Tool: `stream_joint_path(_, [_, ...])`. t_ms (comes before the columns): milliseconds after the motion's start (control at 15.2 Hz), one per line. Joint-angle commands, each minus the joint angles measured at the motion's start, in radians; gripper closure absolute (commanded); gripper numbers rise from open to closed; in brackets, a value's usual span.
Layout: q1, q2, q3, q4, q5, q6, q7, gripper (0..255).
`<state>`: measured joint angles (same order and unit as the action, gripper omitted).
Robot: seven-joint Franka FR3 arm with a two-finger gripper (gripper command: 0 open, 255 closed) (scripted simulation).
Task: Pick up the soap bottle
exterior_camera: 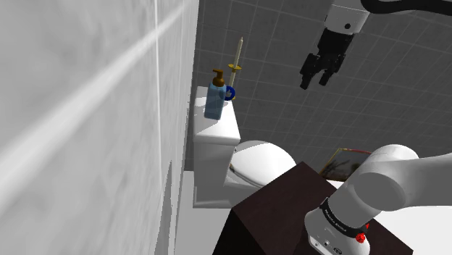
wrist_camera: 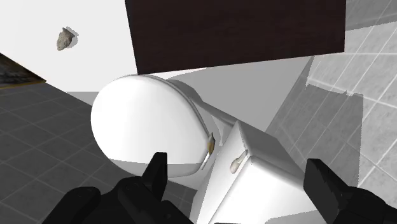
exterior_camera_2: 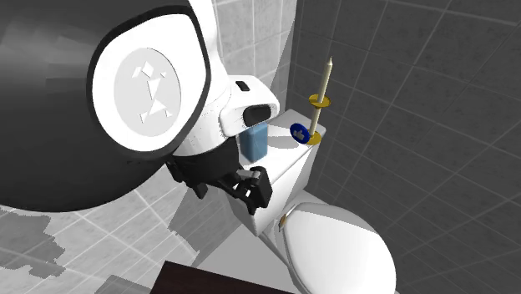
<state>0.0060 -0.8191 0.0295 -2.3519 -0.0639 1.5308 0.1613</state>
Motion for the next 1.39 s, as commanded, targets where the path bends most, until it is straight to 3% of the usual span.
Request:
stream_joint_path(0, [0.000, 0.000, 0.000, 0.000, 0.000, 0.000, 0.000, 0])
stream_joint_path(660, [-0.001, 0.395, 0.033, 0.214, 0.005, 0.170, 0.043, 0])
stream_joint_path(1320, [0.004, 0.798, 0.060, 0.561, -0.018, 0.213, 0.084, 0])
